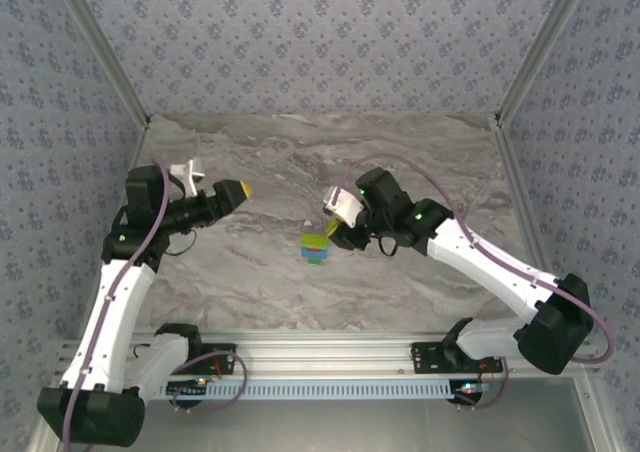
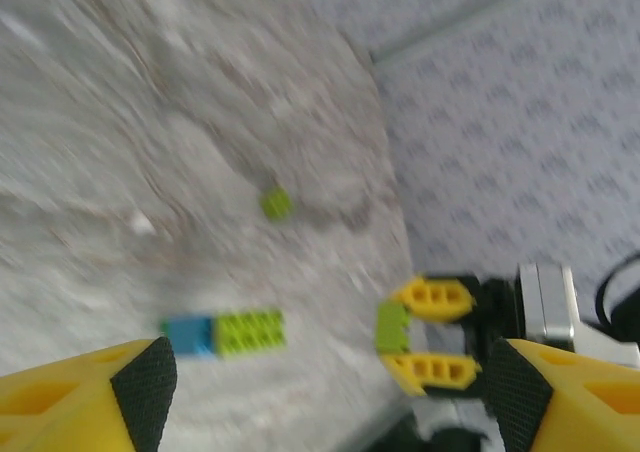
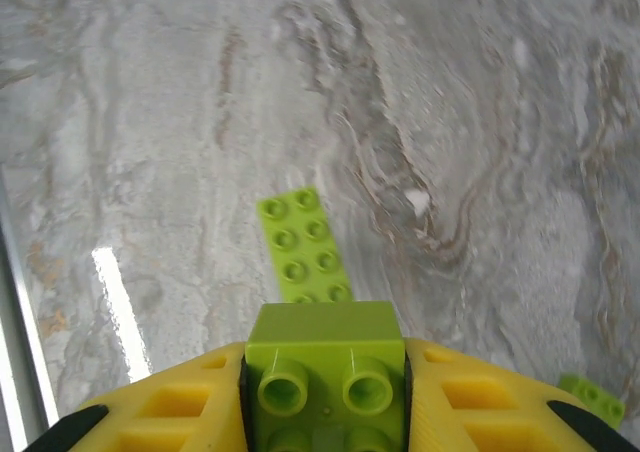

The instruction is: Assemble a carrot with lego

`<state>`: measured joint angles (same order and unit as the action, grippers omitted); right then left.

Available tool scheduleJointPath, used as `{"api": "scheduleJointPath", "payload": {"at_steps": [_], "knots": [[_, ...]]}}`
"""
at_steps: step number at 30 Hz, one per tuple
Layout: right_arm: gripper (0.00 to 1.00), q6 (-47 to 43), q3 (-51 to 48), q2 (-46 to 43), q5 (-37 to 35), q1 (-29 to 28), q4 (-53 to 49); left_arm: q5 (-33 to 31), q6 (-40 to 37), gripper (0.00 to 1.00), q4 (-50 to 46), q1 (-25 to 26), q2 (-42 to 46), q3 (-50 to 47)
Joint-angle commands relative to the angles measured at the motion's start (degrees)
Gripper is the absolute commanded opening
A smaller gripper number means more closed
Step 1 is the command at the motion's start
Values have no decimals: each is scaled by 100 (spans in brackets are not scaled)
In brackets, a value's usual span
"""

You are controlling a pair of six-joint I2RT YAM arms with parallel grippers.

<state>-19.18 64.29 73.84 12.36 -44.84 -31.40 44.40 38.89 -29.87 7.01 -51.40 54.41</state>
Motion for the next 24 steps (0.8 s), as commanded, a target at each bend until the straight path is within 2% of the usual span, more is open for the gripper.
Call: {"api": "scheduleJointPath", "payload": {"at_steps": [1, 5, 10, 13, 24], "knots": [[37, -506, 353, -123, -512, -385, -510, 950, 95, 83, -984, 353, 116, 52], [38, -511, 674, -110, -829, -835, -434, 838, 476, 81, -525, 981, 118, -344], [38, -527, 889, 48, -912, -1073, -415, 335, 965, 81, 123, 1814, -260, -553], [37, -550, 1080, 207, -909, -1170, -501, 161, 1193, 81, 579, 2140, -600, -577], [37, -546, 1325, 455, -880, -1273, -817, -45, 1179, 81, 818, 2282, -1013, -87]]}}
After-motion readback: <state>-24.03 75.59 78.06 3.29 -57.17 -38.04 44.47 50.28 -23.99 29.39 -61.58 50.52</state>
